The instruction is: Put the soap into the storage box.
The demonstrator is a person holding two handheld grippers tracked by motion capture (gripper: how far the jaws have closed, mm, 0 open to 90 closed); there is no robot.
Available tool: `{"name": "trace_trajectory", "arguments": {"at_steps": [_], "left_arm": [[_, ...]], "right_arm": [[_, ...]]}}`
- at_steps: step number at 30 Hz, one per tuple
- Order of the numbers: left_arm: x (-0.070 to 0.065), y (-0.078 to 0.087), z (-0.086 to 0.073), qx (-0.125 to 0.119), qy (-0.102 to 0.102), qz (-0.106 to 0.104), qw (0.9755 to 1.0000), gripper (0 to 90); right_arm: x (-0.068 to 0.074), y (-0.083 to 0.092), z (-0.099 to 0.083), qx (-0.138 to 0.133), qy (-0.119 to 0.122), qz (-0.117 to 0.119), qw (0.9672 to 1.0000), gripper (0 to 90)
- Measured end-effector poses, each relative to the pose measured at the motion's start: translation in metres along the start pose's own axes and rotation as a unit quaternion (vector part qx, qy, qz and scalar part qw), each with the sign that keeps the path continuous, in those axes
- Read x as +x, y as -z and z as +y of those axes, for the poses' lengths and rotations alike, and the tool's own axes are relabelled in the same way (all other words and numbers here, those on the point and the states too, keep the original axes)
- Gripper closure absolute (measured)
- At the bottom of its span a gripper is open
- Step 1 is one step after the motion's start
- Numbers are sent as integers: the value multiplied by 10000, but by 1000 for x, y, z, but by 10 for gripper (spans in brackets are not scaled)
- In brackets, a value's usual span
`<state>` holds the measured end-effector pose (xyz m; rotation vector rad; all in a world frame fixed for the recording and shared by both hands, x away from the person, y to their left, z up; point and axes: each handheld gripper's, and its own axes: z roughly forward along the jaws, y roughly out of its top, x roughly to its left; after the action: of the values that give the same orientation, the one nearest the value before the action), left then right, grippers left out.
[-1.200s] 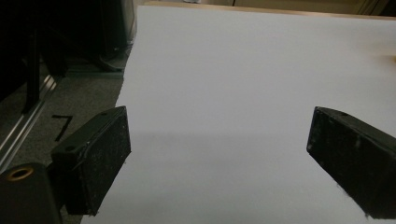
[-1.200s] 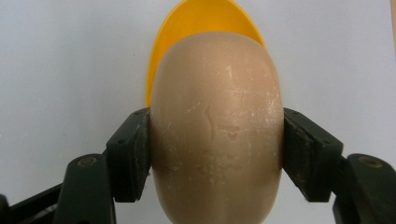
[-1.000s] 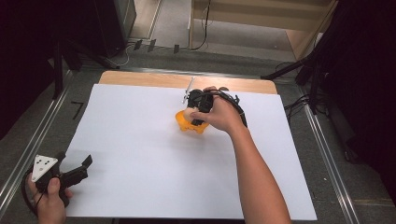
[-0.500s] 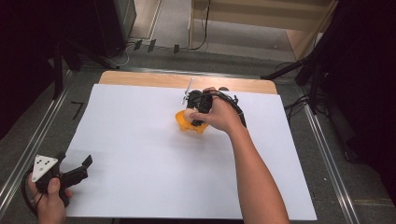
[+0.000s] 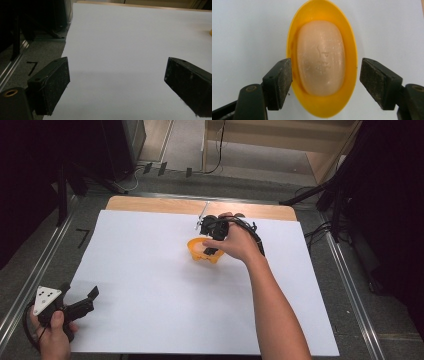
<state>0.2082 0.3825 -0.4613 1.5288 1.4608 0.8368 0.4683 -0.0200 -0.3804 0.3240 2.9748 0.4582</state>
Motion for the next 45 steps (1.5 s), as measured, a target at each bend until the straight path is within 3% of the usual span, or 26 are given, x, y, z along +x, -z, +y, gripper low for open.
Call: {"name": "trace_trajectory", "arguments": {"at_steps": [1,2,3,5,8,10,12,14,17,20,24,26,31,34,37,45], "left_arm": [[0,0,0,16,-10,7,10000,69],[0,0,0,-4,-3,10,10000,69],[0,0,0,-27,0,19,10000,69],[0,0,0,-2,0,2,10000,69],[0,0,0,-54,31,15,10000,69],[0,1,-1,-72,29,7,10000,69],[0,1,-1,-66,41,21,10000,69],[1,2,-1,-110,52,0,9999,69],[0,1,-1,-67,47,12,10000,69],[0,1,-1,-44,32,-7,10000,69],[0,0,0,10,3,10,10000,69],[0,1,-1,-68,19,10,10000,69],[0,1,-1,-61,30,21,10000,69],[0,0,0,-5,-15,23,10000,69],[0,0,0,23,-2,-13,10000,69],[-1,-1,0,41,-27,36,10000,69]], "right_arm": [[1,3,0,-11,9,-51,10000,266],[3,10,-2,-162,-128,-122,9997,265],[3,10,-2,-162,-128,-122,9997,265],[6,15,-4,-426,-243,-42,9988,258],[10,21,-10,-399,-313,-152,9986,273],[13,26,-15,-539,-385,-217,9976,290],[15,32,-24,-728,-602,-112,9955,293],[17,37,-30,-762,-697,-167,9945,275],[17,42,-42,-1100,-943,-5,9894,200],[21,38,-50,-942,-969,-327,9903,129],[24,37,-59,-873,-1015,-390,9902,132],[26,37,-71,-1119,-1284,-254,9851,133],[33,33,-86,-1204,-1452,-277,9817,132],[41,32,-98,-1386,-1617,-308,9766,125],[50,31,-110,-1573,-1904,-496,9678,62],[68,30,-141,-1825,-2205,-525,9567,17]]}}
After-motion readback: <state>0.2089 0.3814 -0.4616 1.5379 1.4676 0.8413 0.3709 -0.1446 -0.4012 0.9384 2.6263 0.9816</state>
